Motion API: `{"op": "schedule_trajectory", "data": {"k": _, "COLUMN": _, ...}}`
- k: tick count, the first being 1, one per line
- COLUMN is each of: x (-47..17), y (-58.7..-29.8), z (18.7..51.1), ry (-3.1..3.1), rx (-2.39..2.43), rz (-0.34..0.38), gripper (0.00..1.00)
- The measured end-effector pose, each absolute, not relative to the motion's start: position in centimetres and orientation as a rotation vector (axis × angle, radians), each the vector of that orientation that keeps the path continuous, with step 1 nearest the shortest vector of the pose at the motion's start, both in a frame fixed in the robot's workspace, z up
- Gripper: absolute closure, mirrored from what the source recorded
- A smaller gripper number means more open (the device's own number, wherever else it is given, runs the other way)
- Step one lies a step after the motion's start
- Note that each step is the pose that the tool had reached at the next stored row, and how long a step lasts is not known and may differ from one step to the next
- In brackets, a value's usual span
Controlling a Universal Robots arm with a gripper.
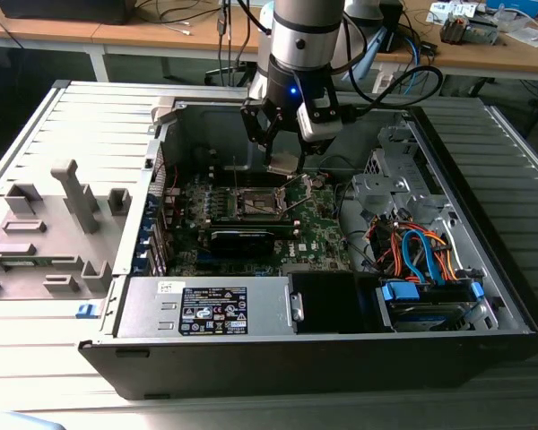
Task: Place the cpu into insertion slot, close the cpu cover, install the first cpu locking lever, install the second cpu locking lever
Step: 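Place the cpu into insertion slot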
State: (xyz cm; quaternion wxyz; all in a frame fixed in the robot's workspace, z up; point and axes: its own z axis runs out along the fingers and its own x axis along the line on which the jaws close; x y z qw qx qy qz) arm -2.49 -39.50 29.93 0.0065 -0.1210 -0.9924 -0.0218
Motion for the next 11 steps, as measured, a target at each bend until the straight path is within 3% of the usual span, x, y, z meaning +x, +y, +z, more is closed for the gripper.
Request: {"op": "schedule_trajectory", "data": {"k": 11, "x": -2.49, "y": -39.5, "z": 29.82, "ry": -3.104, "rx": -0.39, "rz": -0.068, "gripper": 0.45}}
